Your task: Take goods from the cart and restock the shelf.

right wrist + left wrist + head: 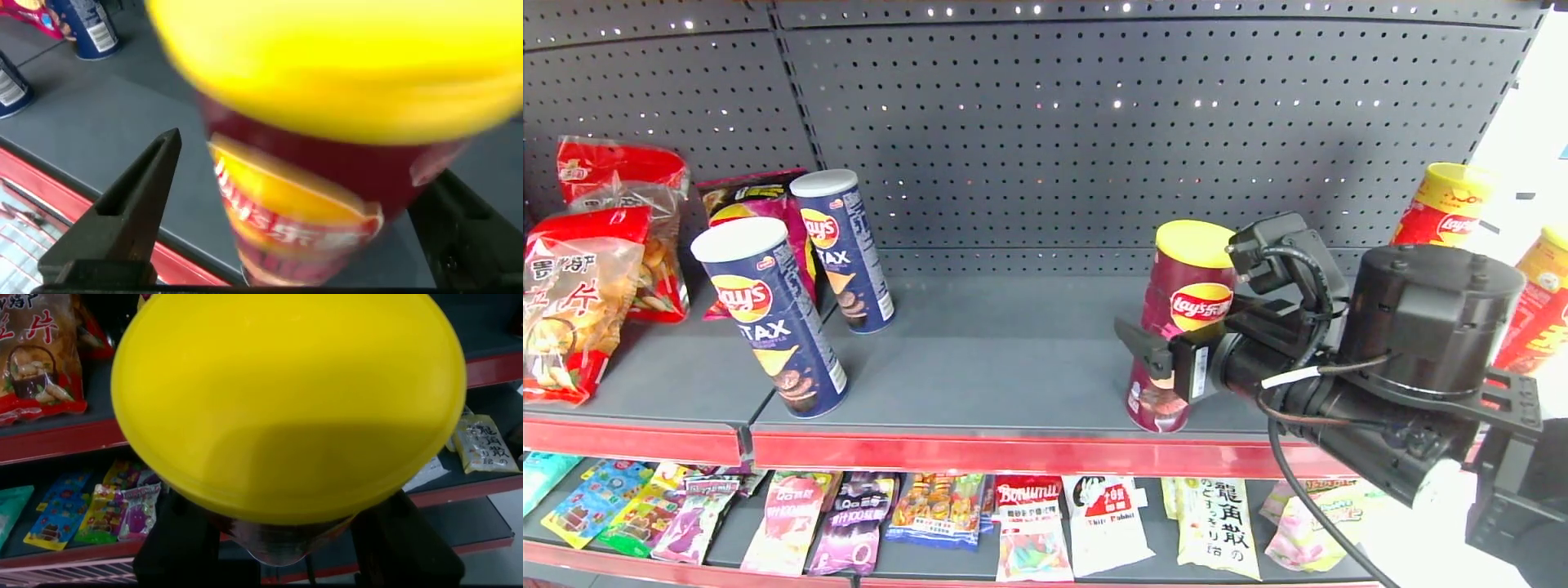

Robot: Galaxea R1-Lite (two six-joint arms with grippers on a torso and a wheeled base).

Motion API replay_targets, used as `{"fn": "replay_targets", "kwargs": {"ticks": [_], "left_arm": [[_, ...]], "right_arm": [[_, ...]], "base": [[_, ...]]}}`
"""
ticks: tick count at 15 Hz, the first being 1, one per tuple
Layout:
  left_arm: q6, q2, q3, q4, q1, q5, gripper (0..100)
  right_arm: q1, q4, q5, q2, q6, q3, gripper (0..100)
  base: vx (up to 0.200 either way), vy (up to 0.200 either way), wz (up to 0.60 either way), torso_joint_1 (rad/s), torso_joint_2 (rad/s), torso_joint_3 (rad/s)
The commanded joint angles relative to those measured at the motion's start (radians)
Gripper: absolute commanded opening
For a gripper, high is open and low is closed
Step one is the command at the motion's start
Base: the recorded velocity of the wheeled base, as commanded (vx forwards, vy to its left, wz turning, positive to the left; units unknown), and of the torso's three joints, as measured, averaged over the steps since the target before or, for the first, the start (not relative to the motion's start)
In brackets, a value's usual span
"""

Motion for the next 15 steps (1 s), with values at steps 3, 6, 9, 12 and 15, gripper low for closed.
{"fn": "replay_targets", "kwargs": {"ticks": [3,6,9,12,15], "left_arm": [[0.0,0.005,0.0,-0.001,-0.001,-0.001,0],[0.0,0.007,0.006,-0.001,-0.001,-0.002,0],[0.0,0.01,0.015,-0.003,-0.003,-0.011,0],[0.0,0.005,0.017,-0.004,-0.004,-0.022,0],[0.0,0.015,0.015,-0.006,-0.004,-0.057,0]], "right_arm": [[0.002,-0.002,-0.001,-0.127,0.0,0.142,100],[0.002,0.0,0.004,-0.24,-0.005,0.246,100],[0.028,0.004,0.016,-0.389,-0.022,0.406,100],[-0.092,0.056,0.037,-0.598,-0.109,0.481,100],[-0.454,0.306,0.249,-0.854,-0.115,0.476,100]], "base": [[0.0,0.0,0.0,0.0,0.0,0.0],[0.0,0.0,0.0,0.0,0.0,0.0],[0.0,0.0,0.0,0.0,0.0,0.0],[0.0,0.0,0.0,0.0,0.0,0.0],[0.0,0.0,0.0,0.0,0.0,0.0]]}}
